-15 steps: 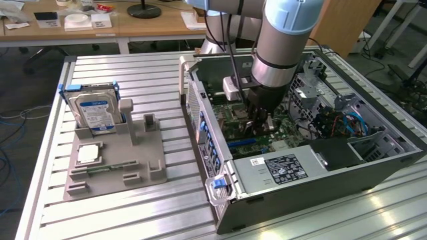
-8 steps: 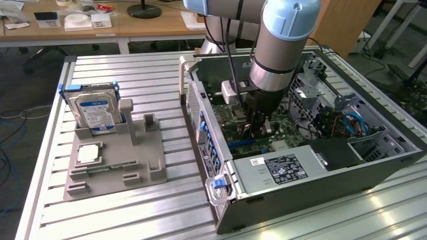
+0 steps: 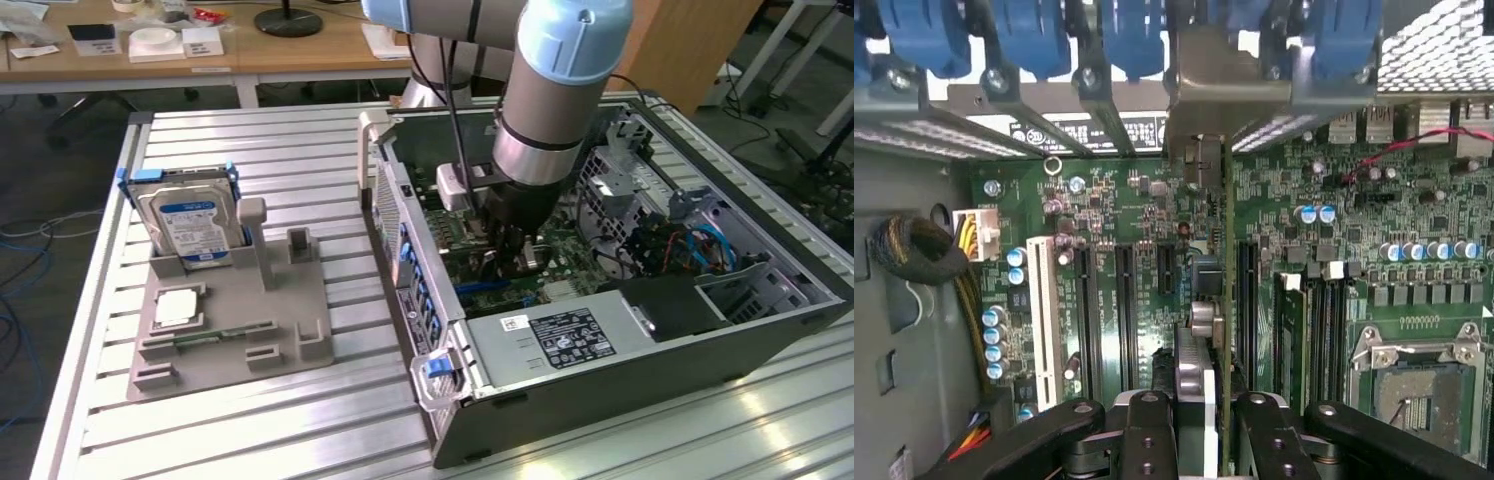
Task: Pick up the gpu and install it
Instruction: 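Insert the gpu into the slot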
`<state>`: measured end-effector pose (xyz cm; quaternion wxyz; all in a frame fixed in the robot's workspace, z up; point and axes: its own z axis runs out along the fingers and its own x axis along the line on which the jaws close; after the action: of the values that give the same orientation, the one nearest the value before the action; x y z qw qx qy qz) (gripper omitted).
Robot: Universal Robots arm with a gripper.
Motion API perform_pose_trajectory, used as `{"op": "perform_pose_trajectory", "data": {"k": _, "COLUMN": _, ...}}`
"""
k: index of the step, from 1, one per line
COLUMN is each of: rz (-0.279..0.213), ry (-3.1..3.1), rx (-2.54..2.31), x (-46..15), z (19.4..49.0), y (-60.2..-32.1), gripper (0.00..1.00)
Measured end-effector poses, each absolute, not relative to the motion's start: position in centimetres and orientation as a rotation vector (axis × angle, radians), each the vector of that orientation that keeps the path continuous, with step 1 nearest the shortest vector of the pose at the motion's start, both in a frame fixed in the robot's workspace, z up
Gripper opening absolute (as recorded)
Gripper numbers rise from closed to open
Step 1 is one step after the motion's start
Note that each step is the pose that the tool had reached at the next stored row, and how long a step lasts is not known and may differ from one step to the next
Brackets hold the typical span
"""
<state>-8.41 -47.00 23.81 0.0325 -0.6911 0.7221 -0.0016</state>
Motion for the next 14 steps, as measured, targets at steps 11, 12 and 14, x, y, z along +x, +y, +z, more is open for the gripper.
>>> {"op": "perform_pose_trajectory", "data": {"k": 11, "rz": -0.005, "ry": 2.223, "rx": -2.128, "x": -8.54, "z": 23.15, "y": -47.00, "gripper": 0.28}}
{"op": "perform_pose_trajectory", "data": {"k": 12, "rz": -0.005, "ry": 2.223, "rx": -2.128, "x": -8.54, "z": 23.11, "y": -47.01, "gripper": 0.28}}
{"op": "perform_pose_trajectory", "data": {"k": 14, "rz": -0.005, "ry": 2.223, "rx": -2.128, "x": -8.54, "z": 23.08, "y": -47.00, "gripper": 0.28}}
